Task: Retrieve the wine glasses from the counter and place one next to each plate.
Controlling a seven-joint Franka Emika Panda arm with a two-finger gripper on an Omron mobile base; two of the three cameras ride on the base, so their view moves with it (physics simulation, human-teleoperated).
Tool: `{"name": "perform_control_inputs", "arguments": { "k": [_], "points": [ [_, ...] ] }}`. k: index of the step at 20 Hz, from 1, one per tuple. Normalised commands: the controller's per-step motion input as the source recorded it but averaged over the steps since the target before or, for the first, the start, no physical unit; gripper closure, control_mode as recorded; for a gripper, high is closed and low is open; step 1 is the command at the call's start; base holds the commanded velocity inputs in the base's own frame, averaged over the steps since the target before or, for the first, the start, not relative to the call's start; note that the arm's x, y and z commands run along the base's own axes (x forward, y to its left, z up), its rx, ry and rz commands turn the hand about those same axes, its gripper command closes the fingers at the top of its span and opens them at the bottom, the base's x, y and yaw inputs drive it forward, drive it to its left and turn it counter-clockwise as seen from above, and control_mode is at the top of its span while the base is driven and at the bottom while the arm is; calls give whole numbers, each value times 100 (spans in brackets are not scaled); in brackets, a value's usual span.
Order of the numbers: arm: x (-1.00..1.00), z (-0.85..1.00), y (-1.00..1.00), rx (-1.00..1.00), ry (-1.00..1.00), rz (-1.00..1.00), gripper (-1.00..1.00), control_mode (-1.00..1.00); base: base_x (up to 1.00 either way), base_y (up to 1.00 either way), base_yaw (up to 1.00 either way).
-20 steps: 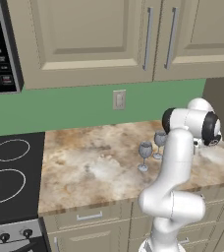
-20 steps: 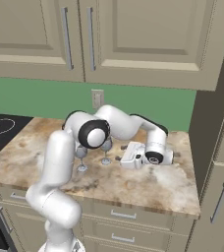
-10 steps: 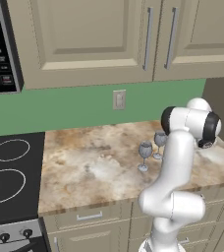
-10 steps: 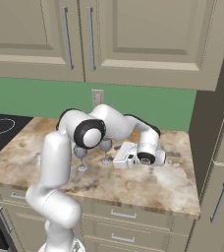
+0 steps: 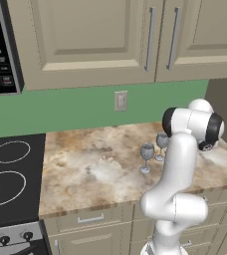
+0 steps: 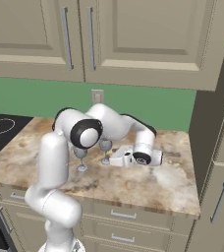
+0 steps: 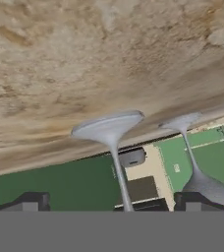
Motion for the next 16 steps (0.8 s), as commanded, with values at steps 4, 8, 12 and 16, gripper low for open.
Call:
{"name": "perform_control_inputs", "arguments": {
  "k": [4,8,12,16],
  "points": [
    [0,-9,19,0,14,-6,-100,-100,0,0,0],
    [0,-21,23,0,7,-5,-100,-100,0,0,0],
    [3,-23,10,0,5,-5,-100,-100,0,0,0],
    [13,-7,1,0,0,-5,-100,-100,0,0,0]
  ]
}}
